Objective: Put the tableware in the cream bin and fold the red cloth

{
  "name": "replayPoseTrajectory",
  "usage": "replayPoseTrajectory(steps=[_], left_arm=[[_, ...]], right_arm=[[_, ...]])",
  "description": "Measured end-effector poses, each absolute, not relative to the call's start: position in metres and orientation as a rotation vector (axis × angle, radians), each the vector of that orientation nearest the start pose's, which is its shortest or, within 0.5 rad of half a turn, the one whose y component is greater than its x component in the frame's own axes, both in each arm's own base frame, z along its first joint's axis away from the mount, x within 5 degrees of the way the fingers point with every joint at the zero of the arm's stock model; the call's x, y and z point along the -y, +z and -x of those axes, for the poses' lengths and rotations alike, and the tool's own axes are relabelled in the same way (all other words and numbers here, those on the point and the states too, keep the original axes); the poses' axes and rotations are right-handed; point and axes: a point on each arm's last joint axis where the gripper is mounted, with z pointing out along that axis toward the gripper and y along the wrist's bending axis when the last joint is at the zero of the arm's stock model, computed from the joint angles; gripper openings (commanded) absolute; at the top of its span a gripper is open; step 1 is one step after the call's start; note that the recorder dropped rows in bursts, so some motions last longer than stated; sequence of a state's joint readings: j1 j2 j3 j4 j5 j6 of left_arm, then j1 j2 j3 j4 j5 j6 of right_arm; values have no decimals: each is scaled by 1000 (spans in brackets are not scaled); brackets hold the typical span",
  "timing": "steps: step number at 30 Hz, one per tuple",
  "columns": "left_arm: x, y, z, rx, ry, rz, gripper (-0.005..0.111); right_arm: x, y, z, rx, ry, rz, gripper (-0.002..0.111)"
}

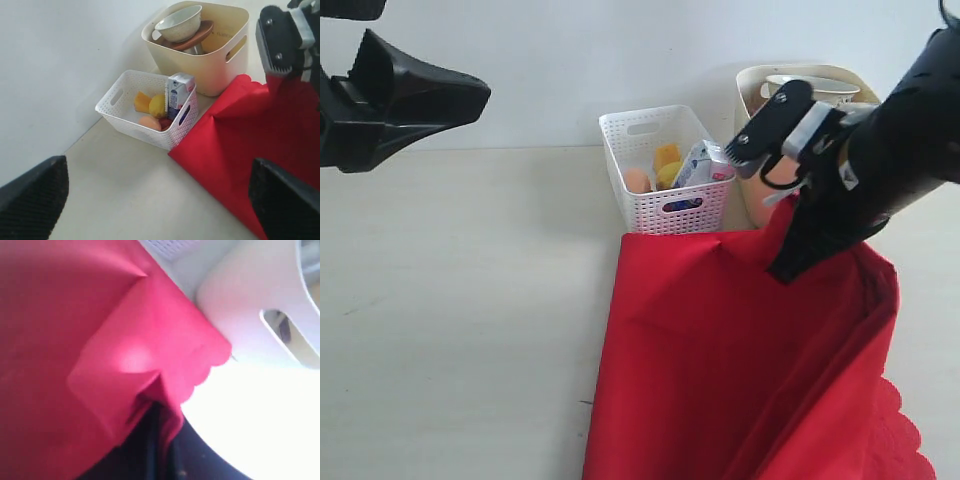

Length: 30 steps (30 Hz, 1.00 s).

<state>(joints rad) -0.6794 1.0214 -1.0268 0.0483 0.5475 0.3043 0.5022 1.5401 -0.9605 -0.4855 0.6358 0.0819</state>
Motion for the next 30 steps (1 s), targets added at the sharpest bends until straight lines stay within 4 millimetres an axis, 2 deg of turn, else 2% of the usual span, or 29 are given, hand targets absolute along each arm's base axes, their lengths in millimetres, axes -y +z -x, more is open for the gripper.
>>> replayPoseTrajectory(steps=[10, 16, 19, 22, 25, 30], left_arm=[[133, 389, -168, -1782, -195, -973, 93], [134, 389, -168, -1785, -201, -970, 93], [134, 389, -168, -1788, -211, -966, 93], [134, 389, -168, -1789, -217, -964, 93], [134, 387, -168, -1791, -221, -962, 93], [136, 379, -169, -1785, -228, -956, 93]], right_arm=[[-65, 216, -304, -2607, -185, 431, 0], [-37, 191, -321, -2667, -120, 213, 0], [-28, 176, -328, -2685, -86, 131, 7], [-22, 161, -335, -2691, -72, 93, 20], [-19, 149, -341, -2700, -66, 70, 43], [-16, 154, -354, -2699, -77, 54, 80]])
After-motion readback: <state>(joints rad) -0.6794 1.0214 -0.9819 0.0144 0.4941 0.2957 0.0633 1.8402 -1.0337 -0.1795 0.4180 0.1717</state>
